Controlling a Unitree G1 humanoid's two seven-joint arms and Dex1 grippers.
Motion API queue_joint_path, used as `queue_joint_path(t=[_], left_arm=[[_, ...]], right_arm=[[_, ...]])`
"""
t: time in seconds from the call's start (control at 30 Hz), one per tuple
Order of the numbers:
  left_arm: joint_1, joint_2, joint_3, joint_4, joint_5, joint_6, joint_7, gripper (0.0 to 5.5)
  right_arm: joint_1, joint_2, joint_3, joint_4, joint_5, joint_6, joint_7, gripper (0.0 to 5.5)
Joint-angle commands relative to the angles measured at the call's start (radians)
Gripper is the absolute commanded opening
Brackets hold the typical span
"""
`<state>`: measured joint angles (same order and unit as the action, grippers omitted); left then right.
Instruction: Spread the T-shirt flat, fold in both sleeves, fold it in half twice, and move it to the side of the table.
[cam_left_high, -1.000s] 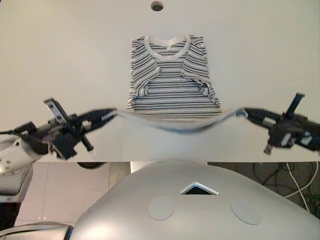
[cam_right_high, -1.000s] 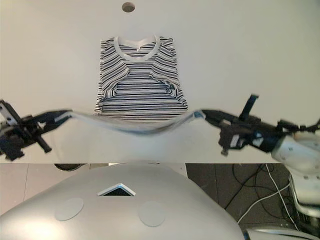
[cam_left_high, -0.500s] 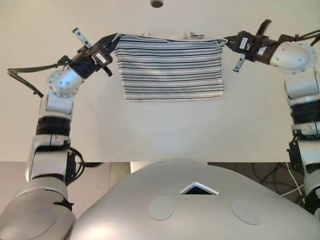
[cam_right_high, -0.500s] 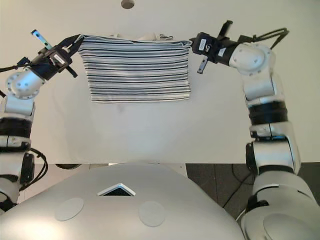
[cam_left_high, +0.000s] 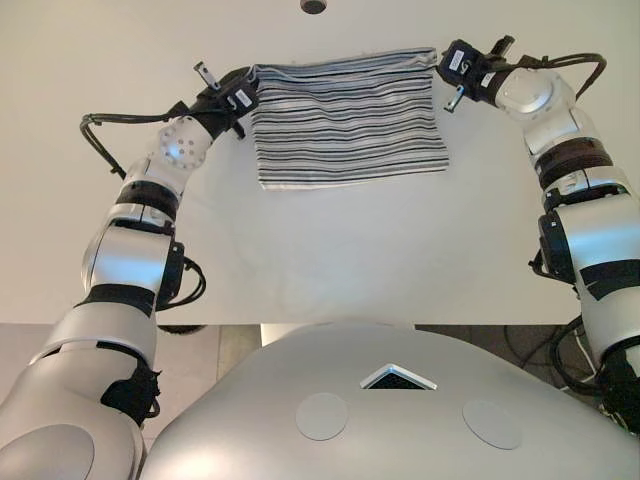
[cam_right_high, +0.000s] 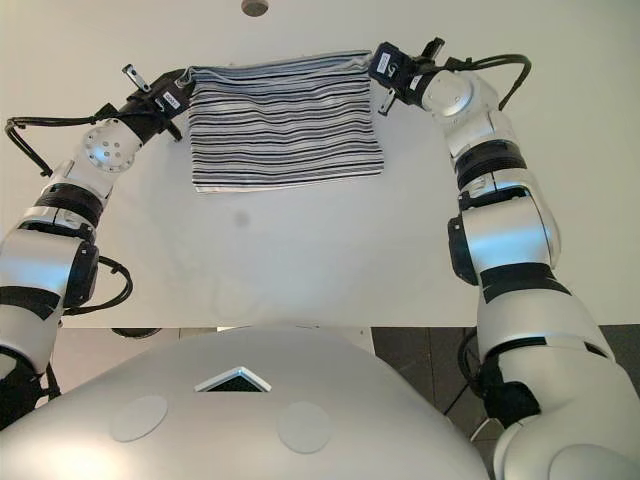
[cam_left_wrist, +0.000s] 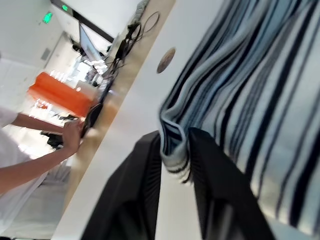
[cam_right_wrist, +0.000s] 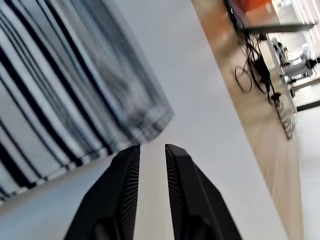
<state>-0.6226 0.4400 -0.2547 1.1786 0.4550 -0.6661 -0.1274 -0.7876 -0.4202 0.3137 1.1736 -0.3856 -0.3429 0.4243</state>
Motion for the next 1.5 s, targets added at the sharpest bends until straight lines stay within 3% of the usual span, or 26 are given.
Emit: queue_joint_path(t=[0.03, 0.13, 0.3, 0.47, 0.77, 0.87, 0.93, 1.0, 1.1, 1.23, 1.37, 1.5], left_arm=[[-0.033, -0.002, 0.041, 0.037, -0.023, 0.07, 0.127, 1.26], [-0.027, 0.002, 0.14, 0.02, -0.121, 0.065, 0.205, 1.26], [0.049, -0.019, 0.224, -0.193, -0.233, -0.088, 0.217, 1.26], [0.22, -0.049, 0.196, -0.571, -0.189, -0.162, 0.214, 1.26], [0.468, -0.065, 0.08, -0.972, -0.128, -0.025, 0.055, 1.26], [0.497, -0.061, 0.071, -1.019, -0.073, 0.029, 0.042, 1.26], [0.505, -0.054, 0.079, -1.028, -0.064, 0.055, 0.042, 1.26], [0.508, -0.05, 0.091, -1.044, -0.054, 0.079, 0.047, 1.26], [0.504, -0.052, 0.091, -1.057, -0.038, 0.115, 0.049, 1.26], [0.497, -0.042, 0.077, -1.064, -0.01, 0.138, 0.042, 1.26], [0.502, -0.024, 0.079, -1.09, -0.005, 0.161, 0.02, 1.26], [0.505, -0.006, 0.064, -1.116, 0.009, 0.163, -0.002, 1.26]], right_arm=[[-0.018, 0.013, -0.117, 0.056, 0.105, 0.077, -0.035, 0.94], [0.008, 0.02, -0.214, 0.046, 0.207, 0.099, -0.013, 0.94], [0.069, 0.063, -0.265, -0.152, 0.32, -0.072, 0.097, 0.94], [0.125, 0.082, -0.093, -0.236, 0.198, -0.173, 0.239, 0.94], [-0.036, -0.02, 0.292, 0.007, -0.324, -0.224, 0.003, 0.94], [-0.043, -0.147, 0.354, -0.019, -0.364, -0.305, 0.168, 0.94], [-0.001, -0.274, 0.365, -0.17, -0.301, -0.331, 0.449, 0.94], [0.103, -0.398, 0.358, -0.497, -0.133, -0.225, 0.78, 0.94], [0.214, -0.416, 0.363, -0.863, 0.119, 0.02, 1.025, 0.94], [0.25, -0.258, 0.328, -0.975, 0.232, 0.249, 1.002, 0.94], [0.274, -0.202, 0.292, -1.048, 0.298, 0.449, 1.002, 0.94], [0.226, -0.062, 0.218, -0.969, 0.327, 0.601, 0.855, 0.94]])
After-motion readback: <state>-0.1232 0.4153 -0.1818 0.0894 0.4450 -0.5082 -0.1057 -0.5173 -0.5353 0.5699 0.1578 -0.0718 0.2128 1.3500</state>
